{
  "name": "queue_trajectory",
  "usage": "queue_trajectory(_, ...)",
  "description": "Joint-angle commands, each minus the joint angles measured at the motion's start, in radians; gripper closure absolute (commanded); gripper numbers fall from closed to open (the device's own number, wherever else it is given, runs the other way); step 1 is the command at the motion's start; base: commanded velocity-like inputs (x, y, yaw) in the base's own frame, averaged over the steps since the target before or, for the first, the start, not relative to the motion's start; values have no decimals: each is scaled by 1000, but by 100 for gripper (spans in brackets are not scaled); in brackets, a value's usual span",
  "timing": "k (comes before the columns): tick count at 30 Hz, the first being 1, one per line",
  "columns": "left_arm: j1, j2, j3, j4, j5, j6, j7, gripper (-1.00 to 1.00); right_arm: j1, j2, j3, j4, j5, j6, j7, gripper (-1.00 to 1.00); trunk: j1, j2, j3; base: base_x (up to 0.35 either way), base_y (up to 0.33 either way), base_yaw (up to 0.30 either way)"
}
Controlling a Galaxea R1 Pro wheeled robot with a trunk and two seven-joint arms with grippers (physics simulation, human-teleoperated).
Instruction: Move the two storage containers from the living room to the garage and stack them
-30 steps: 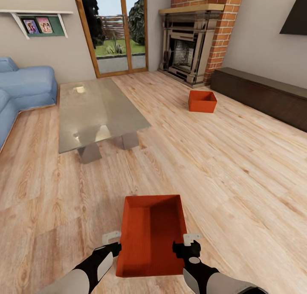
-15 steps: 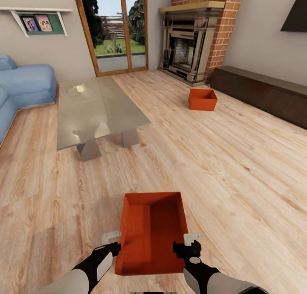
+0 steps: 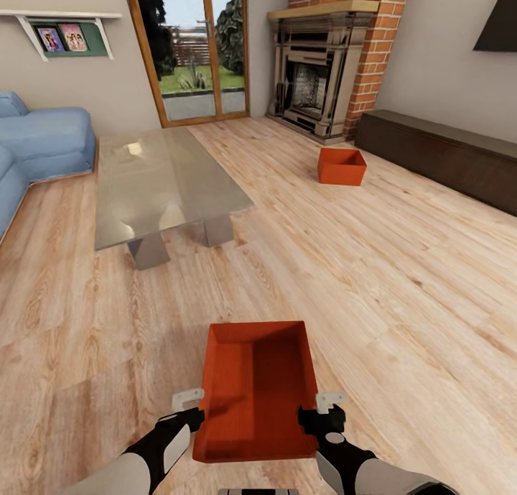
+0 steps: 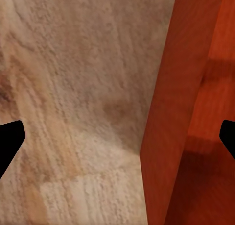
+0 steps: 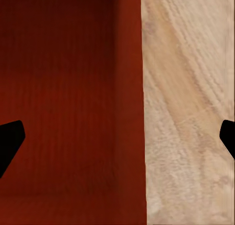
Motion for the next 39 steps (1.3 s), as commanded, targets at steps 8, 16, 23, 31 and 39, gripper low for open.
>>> queue_trajectory(8, 0, 0, -1, -1, 4, 5, 4, -100, -1, -17, 9, 1, -10, -3, -2, -100, 0, 0, -1, 0, 0, 0)
queue_trajectory(16, 0, 0, -2, -1, 2, 5, 4, -100, -1, -21, 9, 1, -9, -4, -1, -100, 0, 0, -1, 0, 0, 0)
queue_trajectory(23, 0, -5, -4, -1, -3, 9, 3, -100, -1, -20, 11, 1, -8, -4, -2, -100, 0, 0, -1, 0, 0, 0)
queue_trajectory(31, 0, -4, -89, -1, -46, 5, 3, -100, -1, -19, 11, 1, -8, -4, -2, -100, 0, 0, -1, 0, 0, 0)
queue_trajectory(39, 0, -3, -98, -1, -50, 4, 3, -100, -1, -19, 10, 1, -8, -4, -2, -100, 0, 0, -1, 0, 0, 0)
